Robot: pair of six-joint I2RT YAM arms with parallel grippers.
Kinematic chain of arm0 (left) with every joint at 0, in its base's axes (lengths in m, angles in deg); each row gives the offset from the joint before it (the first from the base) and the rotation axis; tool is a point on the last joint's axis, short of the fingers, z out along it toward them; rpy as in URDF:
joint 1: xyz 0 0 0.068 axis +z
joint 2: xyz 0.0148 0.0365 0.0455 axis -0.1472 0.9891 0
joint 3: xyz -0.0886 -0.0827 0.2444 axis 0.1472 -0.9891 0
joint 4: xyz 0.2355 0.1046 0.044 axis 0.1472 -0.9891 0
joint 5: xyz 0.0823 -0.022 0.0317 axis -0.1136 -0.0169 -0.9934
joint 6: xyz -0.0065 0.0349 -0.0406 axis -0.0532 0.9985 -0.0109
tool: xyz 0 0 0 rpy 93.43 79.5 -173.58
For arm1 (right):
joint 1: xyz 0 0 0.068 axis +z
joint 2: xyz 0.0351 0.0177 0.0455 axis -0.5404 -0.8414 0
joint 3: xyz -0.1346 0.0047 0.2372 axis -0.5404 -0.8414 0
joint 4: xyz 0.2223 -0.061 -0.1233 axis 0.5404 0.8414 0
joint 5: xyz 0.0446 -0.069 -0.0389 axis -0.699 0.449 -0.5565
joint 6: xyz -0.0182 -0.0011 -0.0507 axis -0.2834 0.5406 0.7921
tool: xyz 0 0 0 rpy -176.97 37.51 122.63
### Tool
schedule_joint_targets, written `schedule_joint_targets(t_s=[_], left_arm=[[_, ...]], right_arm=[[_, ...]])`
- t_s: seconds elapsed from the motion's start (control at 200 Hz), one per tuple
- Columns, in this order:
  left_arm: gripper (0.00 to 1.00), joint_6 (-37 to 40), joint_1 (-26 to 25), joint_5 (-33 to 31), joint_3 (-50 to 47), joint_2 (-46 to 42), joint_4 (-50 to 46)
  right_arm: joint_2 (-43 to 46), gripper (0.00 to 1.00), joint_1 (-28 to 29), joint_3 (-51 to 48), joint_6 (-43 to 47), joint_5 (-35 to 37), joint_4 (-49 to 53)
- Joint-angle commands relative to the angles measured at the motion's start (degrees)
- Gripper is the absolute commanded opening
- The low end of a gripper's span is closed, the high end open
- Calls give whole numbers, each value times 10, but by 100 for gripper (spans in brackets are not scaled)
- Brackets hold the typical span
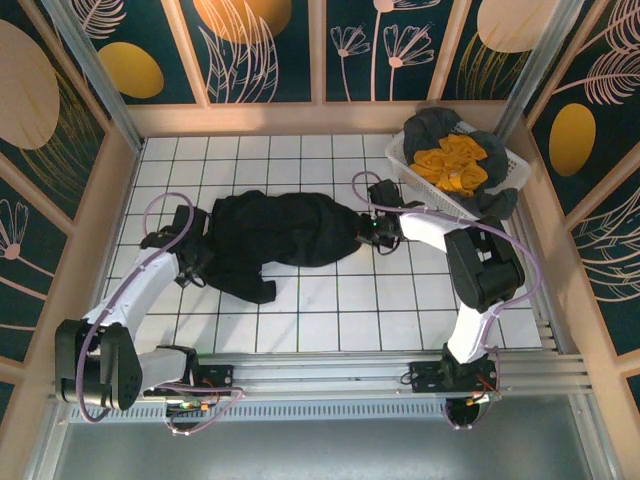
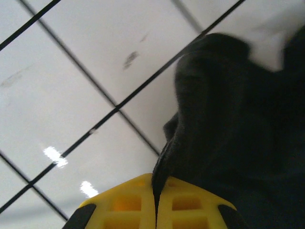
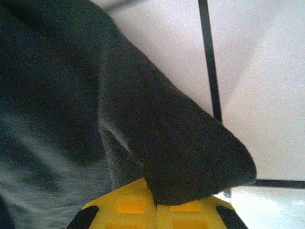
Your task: Fold and stack the t-shirts
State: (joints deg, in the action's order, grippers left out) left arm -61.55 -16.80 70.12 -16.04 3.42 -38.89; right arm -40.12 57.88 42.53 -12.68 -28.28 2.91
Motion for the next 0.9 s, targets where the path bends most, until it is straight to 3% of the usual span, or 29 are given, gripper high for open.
schedule_joint_targets(t_s=[0.0,0.305,0.601,0.791,0.896], left_arm=[[0,10,6,15,73,9,28],[0,-2,20,28,316,63,54],[0,2,42,34,575,144,47],[0,-1,59,34,700,178,47],[0,1,60,24,722,178,54]], right_arm=[[22,0,-13,61,-25,12,-16],[71,0,-65,192,-19,25,27],[64,0,-123,387,-8,19,39],[73,0,-156,466,-10,-2,34],[93,0,-165,466,-5,-18,16]])
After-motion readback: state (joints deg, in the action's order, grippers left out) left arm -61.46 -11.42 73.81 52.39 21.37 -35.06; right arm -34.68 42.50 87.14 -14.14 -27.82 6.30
